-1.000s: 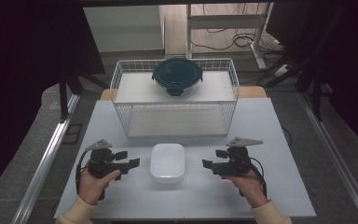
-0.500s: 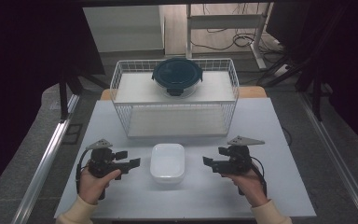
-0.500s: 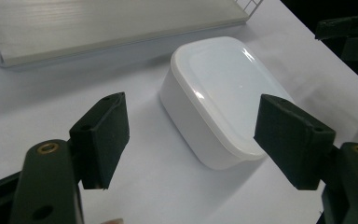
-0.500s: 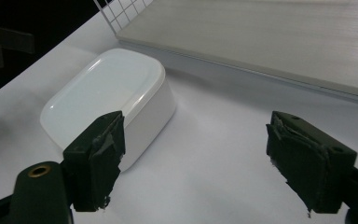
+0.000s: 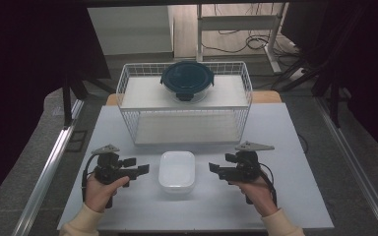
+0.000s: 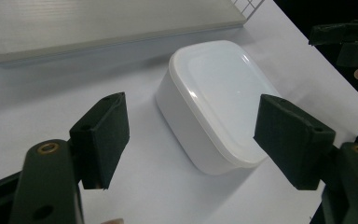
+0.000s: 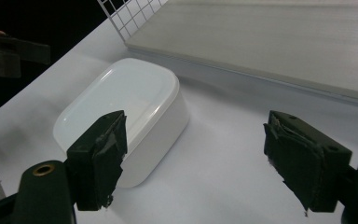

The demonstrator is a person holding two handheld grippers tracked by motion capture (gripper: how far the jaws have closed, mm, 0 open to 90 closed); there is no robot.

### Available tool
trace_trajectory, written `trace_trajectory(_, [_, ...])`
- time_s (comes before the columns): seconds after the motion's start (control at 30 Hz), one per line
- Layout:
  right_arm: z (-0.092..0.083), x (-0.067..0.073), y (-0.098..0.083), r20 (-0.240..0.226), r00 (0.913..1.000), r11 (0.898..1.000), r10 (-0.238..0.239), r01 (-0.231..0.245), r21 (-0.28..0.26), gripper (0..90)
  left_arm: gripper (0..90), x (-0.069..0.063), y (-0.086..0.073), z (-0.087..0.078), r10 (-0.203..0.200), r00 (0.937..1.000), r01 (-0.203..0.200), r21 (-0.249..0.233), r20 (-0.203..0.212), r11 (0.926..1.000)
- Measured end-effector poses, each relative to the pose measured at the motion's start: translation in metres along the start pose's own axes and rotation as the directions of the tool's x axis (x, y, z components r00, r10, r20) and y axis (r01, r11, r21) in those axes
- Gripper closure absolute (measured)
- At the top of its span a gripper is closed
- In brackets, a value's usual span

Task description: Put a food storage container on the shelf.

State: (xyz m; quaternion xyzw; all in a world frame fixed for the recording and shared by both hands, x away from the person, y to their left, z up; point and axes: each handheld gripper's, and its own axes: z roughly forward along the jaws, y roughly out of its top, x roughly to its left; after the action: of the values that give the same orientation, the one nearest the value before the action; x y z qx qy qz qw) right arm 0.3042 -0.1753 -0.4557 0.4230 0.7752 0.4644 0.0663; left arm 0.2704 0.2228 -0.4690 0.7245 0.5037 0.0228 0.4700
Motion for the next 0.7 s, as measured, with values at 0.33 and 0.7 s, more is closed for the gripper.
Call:
trace_trajectory(0.33, [0.017, 0.013, 0.012, -0.045, 0.9989, 1.000, 0.009, -0.008, 0.019, 21.9, 26.7, 0.004, 0.016, 0.009, -0.047, 0.9988, 0.047, 0.005, 0.015, 0.9989])
trace_trajectory(0.7, [0.028, 0.013, 0.021, -0.098, 0.9941, 0.999, 0.047, -0.044, 0.030, 24.2, 25.4, 0.007, 0.023, 0.025, -0.117, 0.9907, 0.115, 0.037, 0.068, 0.9927])
